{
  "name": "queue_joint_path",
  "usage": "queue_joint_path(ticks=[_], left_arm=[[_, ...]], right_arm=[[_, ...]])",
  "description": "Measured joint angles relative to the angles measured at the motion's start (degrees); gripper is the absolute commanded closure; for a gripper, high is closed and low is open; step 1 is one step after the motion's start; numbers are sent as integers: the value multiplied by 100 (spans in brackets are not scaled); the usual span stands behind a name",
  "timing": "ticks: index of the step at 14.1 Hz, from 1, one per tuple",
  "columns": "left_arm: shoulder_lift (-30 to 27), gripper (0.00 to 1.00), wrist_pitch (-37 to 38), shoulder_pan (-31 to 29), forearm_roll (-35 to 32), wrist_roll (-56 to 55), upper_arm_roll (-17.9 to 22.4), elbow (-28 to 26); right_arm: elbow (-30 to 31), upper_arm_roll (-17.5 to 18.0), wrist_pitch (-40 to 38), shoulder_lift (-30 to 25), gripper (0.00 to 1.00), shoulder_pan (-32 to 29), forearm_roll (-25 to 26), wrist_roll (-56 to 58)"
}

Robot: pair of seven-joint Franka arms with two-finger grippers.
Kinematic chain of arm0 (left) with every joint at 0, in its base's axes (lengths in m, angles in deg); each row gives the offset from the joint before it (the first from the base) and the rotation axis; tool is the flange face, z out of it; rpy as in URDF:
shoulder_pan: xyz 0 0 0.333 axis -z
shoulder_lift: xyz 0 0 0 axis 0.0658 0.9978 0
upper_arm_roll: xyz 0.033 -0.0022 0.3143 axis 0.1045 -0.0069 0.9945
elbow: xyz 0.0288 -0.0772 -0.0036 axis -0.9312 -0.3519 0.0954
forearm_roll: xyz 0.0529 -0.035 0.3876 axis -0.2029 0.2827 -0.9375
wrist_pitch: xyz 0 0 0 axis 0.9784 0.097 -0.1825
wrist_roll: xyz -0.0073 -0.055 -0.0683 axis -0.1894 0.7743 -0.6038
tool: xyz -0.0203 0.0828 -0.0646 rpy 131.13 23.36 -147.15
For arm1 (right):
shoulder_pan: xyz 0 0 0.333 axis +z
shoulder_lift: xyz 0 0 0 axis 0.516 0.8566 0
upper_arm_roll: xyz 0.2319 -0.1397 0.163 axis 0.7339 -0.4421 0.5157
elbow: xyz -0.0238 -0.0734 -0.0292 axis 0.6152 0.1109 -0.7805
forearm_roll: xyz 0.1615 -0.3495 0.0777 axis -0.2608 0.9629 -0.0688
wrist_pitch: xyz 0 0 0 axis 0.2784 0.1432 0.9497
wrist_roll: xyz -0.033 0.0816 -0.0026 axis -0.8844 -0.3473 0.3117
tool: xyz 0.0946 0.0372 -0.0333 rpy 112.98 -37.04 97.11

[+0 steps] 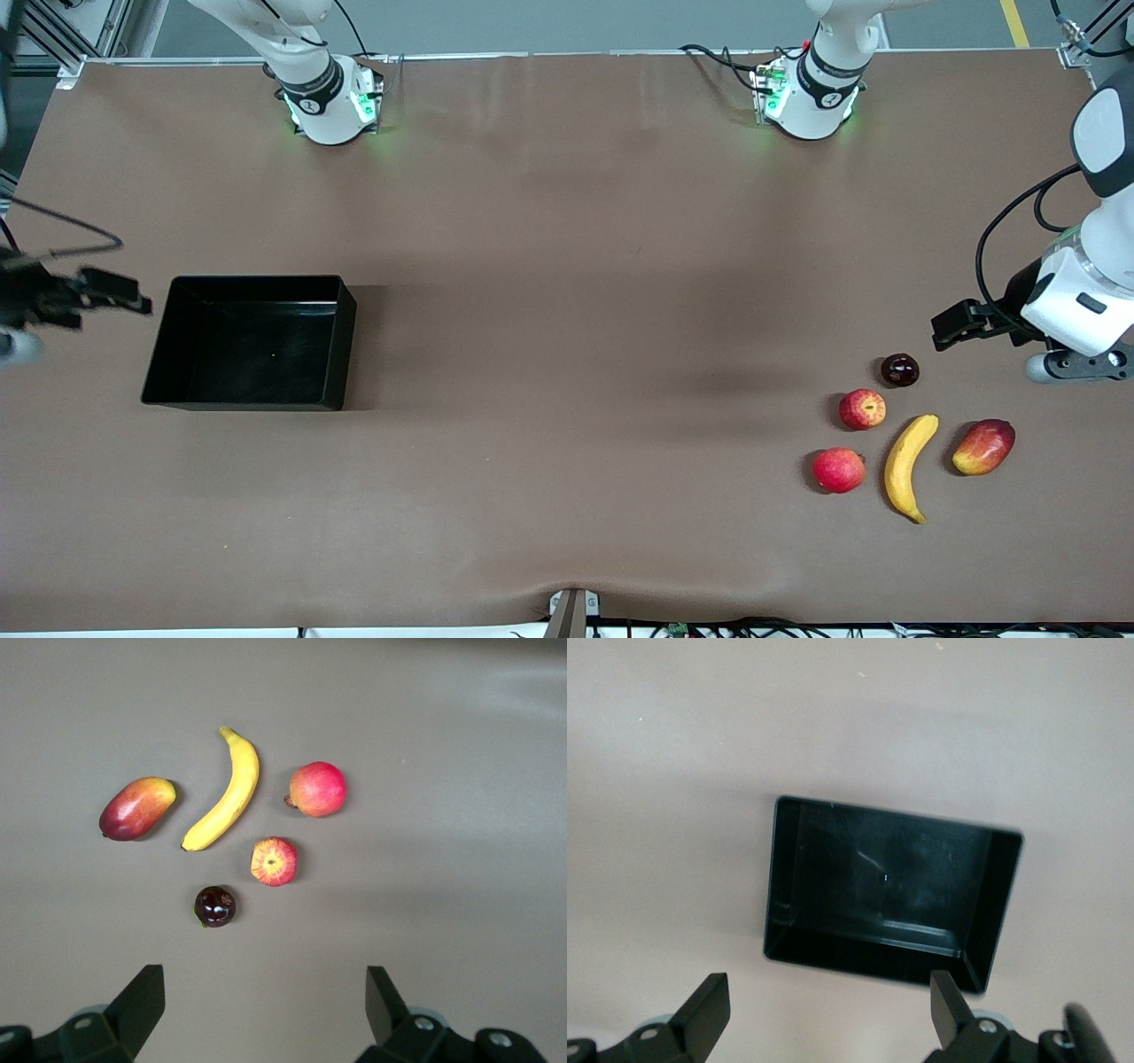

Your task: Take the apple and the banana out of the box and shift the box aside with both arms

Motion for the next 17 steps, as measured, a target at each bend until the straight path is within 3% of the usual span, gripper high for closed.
queue_joint_path(ticks=[4,9,13,17], left_arm=[[-205,0,238,44,-18,0,-47,37],[-705,0,714,354,-16,5,91,-42],[-1188,0,820,1106,-16,72,778,-446],[-1535,0,821,1181,16,274,1018,-817]], right_arm=[[539,54,-614,-1069,0,92,-8,-709],[1681,33,-532,-2223,0,106,-6,-582],[1609,5,-328,-2195,0,105,10,-293],[1051,10,-435,-1782,0,105,144,-193]])
